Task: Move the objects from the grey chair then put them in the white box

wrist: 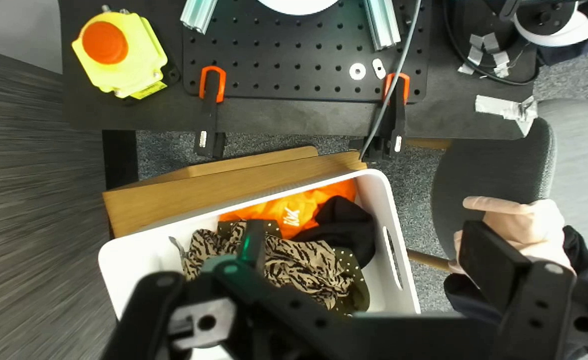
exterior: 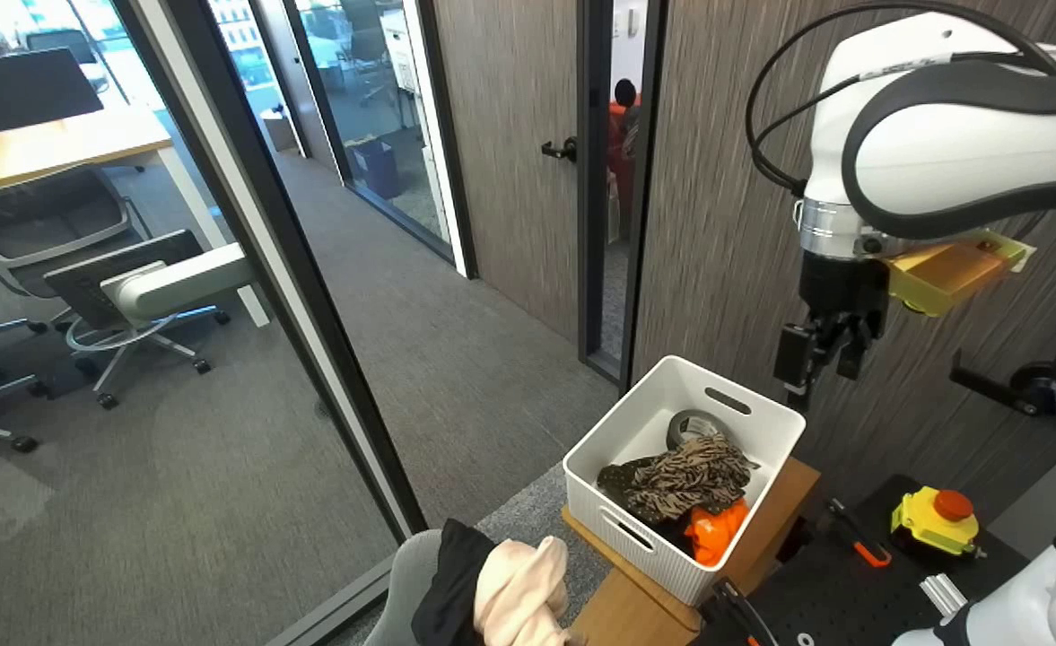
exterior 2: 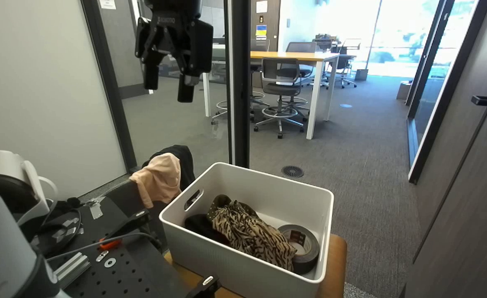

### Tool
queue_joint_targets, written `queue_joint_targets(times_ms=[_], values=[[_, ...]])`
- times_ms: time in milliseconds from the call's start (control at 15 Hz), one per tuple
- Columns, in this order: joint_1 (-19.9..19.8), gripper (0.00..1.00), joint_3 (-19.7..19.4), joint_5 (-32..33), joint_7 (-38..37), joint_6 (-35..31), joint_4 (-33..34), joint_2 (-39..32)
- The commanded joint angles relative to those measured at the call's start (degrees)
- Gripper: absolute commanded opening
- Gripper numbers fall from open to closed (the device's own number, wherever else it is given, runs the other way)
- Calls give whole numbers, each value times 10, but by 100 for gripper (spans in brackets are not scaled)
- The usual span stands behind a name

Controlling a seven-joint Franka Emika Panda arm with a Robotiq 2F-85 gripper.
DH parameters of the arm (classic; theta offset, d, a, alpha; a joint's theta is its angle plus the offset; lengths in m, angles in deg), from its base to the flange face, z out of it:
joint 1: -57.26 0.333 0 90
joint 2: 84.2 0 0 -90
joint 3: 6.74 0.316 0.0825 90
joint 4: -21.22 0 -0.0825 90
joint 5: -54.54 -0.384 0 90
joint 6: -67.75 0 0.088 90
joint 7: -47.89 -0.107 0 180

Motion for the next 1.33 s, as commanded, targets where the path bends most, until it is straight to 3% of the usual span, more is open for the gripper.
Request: queue_joint_targets(times_ms=[0, 267, 667, 1267], values=[[22, 100, 0, 1, 48, -43, 25, -86], [51, 100, 14, 13, 104, -102, 62, -196], [92, 100, 61, 26, 166, -115, 149, -330], [170, 100, 165, 35, 250, -120, 206, -411]])
